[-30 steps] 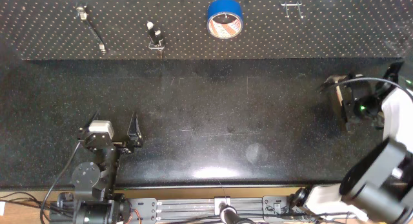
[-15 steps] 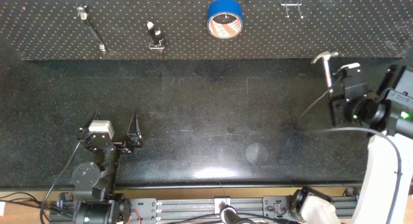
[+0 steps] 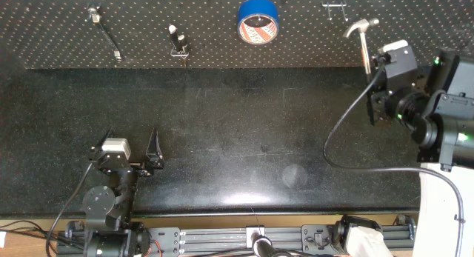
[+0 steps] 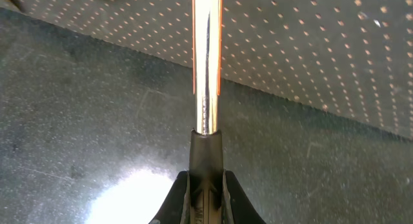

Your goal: Place Tools Onto Pegboard

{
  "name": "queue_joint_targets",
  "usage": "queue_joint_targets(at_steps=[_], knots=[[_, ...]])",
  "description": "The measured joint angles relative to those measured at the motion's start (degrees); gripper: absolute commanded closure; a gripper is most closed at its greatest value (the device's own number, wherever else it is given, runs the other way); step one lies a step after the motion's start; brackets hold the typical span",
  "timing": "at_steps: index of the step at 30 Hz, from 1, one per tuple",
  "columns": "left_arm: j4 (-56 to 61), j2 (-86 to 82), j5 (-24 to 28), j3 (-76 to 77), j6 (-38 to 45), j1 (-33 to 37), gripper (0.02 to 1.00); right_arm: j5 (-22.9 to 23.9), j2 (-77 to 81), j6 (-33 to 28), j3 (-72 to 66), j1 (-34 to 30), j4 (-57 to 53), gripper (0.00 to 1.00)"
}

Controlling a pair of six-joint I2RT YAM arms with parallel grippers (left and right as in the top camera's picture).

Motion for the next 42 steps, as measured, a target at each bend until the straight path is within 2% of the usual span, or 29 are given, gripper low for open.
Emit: queue_joint_targets(at_steps=[13,24,40,42], knots=[[0.0,0.0,0.0,0.0,0.0,0.0,0.023,-0.2,7.2,1.9,0.3,5.2,6.6,0.925],[0.0,0.0,0.0,0.0,0.0,0.0,0.023,-0.2,12.3,5.1,0.3,5.4,12.7,0.923],[0.0,0.0,0.0,0.0,0.0,0.0,0.023,0.1,19.9,6.4,0.4,7.7,16.3,0.910],[0.0,0.0,0.0,0.0,0.0,0.0,0.023,0.0,20.9,6.5,0.4,7.7,16.7,0.229]])
